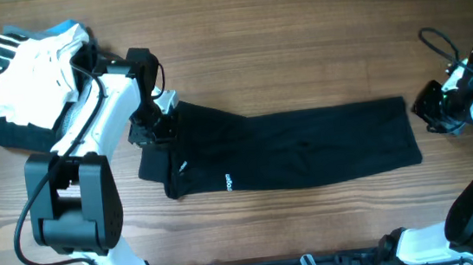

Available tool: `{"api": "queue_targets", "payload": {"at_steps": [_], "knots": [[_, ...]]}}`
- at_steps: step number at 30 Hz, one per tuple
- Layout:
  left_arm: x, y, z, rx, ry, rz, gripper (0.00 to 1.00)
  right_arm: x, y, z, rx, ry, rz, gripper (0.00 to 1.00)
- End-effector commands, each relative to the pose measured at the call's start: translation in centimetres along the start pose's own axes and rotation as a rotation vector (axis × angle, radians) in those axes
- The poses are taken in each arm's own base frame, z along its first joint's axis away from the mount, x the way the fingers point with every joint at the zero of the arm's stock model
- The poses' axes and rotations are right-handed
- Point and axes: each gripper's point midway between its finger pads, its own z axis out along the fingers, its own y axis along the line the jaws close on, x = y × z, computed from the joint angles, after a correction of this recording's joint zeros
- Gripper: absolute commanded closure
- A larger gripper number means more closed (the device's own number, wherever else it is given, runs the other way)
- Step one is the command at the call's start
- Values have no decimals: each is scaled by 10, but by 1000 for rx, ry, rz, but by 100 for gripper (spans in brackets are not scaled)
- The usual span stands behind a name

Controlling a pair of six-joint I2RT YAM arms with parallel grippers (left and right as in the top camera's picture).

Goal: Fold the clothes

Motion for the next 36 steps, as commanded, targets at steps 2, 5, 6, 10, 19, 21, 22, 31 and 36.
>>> {"api": "queue_targets", "payload": {"at_steps": [2,5,6,10,19,21,22,31,36], "knots": [[3,0,-4,-5,-12,5,68,21,23,5,-140,65,-55,41],[0,-6,-4,28,-23,8,68,39,15,17,-118,122,-30,37],[-2,-11,-5,58,-31,11,67,45,16,21,-140,137,-36,37],[-19,-25,-7,133,-100,32,49,72,48,26,-334,213,-138,37],[-38,-25,-5,135,-173,52,38,112,28,58,-159,280,36,61],[-40,-25,-3,136,-180,54,39,96,19,61,-100,212,52,87],[-39,-25,-2,136,-178,53,39,88,18,61,-90,187,49,94],[-2,-24,46,193,-65,27,35,42,14,8,-88,108,78,96],[9,-19,71,192,-55,23,41,46,-8,7,40,107,82,63]]}}
